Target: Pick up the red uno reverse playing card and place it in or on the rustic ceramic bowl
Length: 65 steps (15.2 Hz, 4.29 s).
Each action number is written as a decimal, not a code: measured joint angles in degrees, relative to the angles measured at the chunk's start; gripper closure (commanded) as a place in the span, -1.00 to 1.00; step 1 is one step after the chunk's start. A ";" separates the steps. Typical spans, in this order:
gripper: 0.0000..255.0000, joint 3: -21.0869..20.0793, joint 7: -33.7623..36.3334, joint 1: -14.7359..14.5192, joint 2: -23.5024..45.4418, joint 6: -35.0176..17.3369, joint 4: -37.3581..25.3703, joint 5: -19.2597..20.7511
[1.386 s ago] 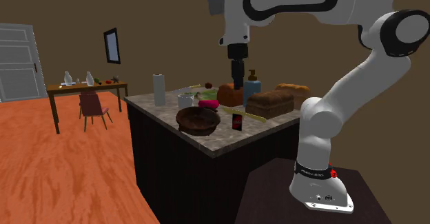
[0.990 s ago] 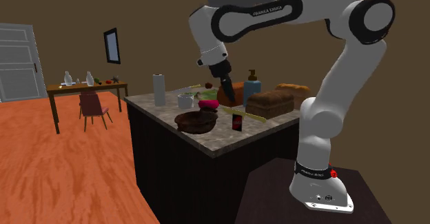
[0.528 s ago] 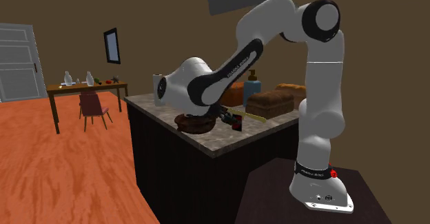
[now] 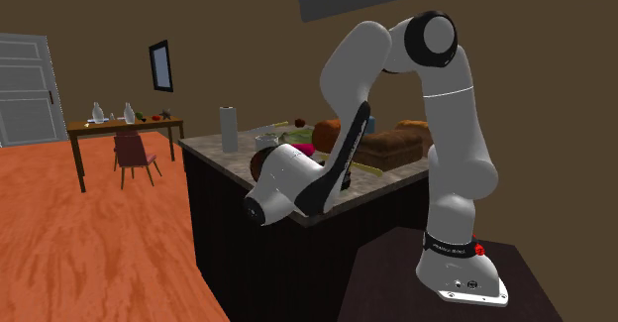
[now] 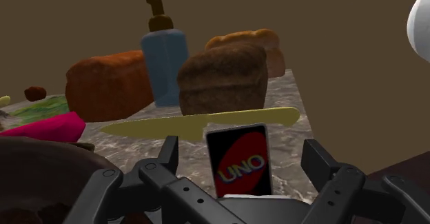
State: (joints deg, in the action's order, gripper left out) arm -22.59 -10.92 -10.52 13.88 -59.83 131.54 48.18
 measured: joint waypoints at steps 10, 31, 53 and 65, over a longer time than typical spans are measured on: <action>-1.00 0.33 -0.72 2.79 -3.54 -5.70 4.45 2.81; -1.00 -0.82 0.55 3.66 -2.66 -4.35 3.98 3.25; -1.00 -3.32 -1.94 8.25 -6.10 -11.90 7.14 4.38; -1.00 -10.01 -3.11 16.49 -7.26 -14.75 8.66 6.46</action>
State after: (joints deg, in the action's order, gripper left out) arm -32.60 -14.04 5.98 6.62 -74.58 140.20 54.64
